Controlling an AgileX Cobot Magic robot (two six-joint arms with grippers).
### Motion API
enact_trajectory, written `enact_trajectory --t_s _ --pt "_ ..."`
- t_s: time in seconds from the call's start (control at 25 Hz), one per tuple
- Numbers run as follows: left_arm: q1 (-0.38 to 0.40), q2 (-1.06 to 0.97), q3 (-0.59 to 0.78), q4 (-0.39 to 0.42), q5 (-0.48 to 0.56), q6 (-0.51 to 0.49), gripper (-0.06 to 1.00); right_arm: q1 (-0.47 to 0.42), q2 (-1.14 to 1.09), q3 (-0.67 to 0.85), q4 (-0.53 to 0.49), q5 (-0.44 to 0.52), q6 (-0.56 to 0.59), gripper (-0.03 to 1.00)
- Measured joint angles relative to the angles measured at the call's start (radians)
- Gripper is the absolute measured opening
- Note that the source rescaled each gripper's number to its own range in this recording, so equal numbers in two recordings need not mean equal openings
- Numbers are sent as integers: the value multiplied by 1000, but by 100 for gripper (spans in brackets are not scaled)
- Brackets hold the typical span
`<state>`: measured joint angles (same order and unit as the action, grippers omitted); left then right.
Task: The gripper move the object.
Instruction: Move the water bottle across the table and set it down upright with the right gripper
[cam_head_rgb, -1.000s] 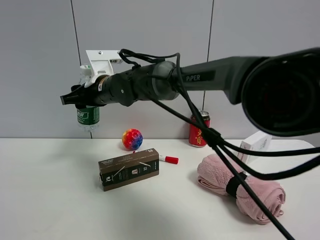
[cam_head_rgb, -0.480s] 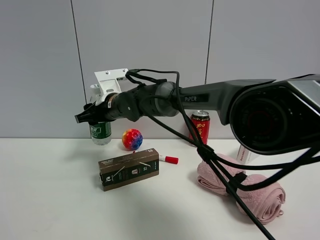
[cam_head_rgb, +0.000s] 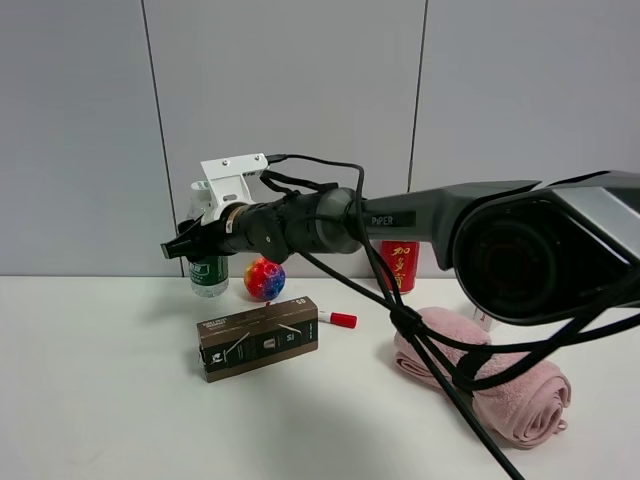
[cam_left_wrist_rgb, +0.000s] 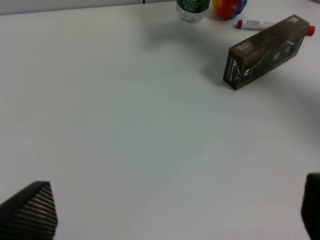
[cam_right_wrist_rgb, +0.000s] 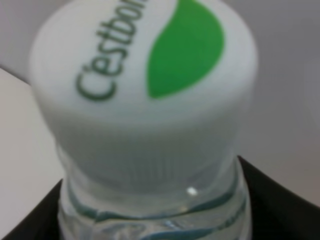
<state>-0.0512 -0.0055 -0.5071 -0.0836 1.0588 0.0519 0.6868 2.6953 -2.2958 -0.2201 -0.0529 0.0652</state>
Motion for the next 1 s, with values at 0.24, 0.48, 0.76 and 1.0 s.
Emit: enact_trajectory --t_s 0.24,0.48,0.76,1.0 --pt "0 0 0 0 0 0 100 0 11 0 0 5 -1 0" --pt "0 0 0 0 0 0 100 0 11 -1 0 20 -1 0" --pt "0 0 0 0 0 0 100 0 11 -1 0 53 -1 0" --pt "0 0 0 0 0 0 100 -1 3 -8 1 12 -1 34"
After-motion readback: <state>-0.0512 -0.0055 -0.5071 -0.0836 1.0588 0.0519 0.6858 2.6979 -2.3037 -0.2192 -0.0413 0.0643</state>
